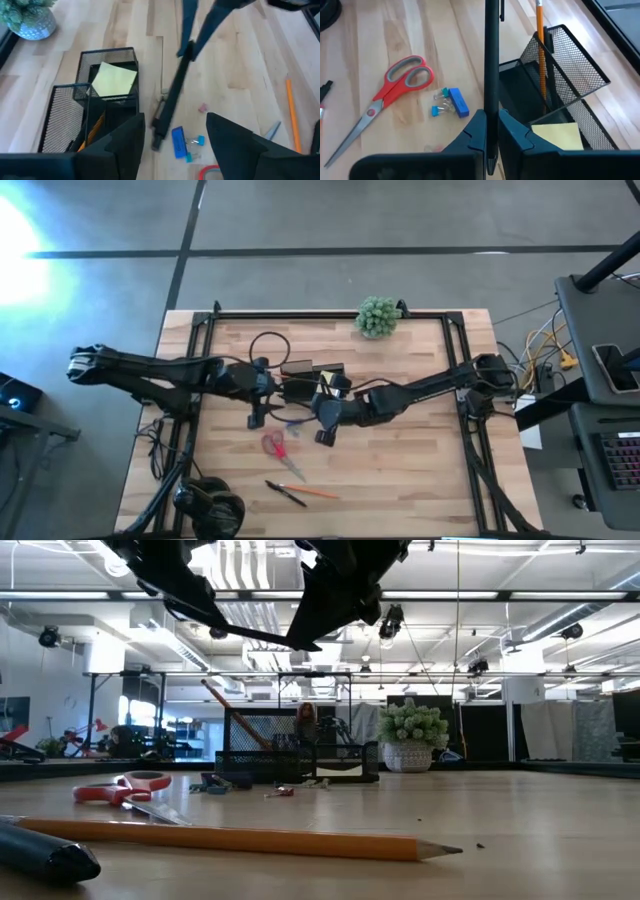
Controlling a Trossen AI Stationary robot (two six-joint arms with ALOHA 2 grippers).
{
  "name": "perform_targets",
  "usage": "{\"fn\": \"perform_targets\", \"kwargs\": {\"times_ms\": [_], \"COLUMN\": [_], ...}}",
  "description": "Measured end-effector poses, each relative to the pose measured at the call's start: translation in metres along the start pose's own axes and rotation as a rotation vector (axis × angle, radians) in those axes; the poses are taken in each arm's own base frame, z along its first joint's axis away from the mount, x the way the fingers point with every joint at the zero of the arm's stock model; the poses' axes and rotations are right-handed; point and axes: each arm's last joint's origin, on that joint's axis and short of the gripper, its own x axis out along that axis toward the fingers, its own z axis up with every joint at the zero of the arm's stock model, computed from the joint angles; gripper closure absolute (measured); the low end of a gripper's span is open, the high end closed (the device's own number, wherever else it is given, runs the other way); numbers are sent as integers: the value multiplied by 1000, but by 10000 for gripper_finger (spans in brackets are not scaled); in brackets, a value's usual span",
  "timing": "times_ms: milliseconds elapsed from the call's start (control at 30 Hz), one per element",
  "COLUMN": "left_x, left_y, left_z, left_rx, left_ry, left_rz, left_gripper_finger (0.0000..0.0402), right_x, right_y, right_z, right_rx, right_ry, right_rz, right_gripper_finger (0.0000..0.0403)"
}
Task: Pick and place office supplies into organizer
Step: Put the top black pen into the desk organizer
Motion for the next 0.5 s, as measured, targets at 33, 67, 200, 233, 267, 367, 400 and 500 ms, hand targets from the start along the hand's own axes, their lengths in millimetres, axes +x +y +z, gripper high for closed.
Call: {"fn": "perform_targets", "kwargs": {"times_ms": [33, 67, 200, 233, 267, 367, 400, 500], "left_x": [2, 4, 15, 18, 20, 28, 30, 34], "left_y": [1, 3, 4, 4, 4, 4, 4, 4], "left_z": [0, 0, -1, -1, -2, -1, 0, 3], "left_rx": [8, 14, 50, 59, 73, 103, 103, 103], "left_ry": [3, 10, 44, 47, 53, 64, 60, 70], "left_rz": [2, 1, -30, -29, -29, -30, -29, -29], "left_gripper_finger": [210, 213, 222, 224, 228, 248, 258, 299], "right_x": [-1, -1, -2, -2, -2, -2, -2, -2], "right_y": [1, 2, 3, 3, 3, 3, 3, 3], "right_z": [0, 0, -1, -1, -1, -1, -1, -1], "right_rx": [0, 1, -2, -2, -2, -2, -1, -3], "right_ry": [-2, -2, -1, -1, -1, -1, -1, 2], "right_rz": [3, 4, 8, 7, 7, 6, 6, 5], "right_gripper_finger": [384, 383, 382, 382, 382, 381, 381, 381]}}
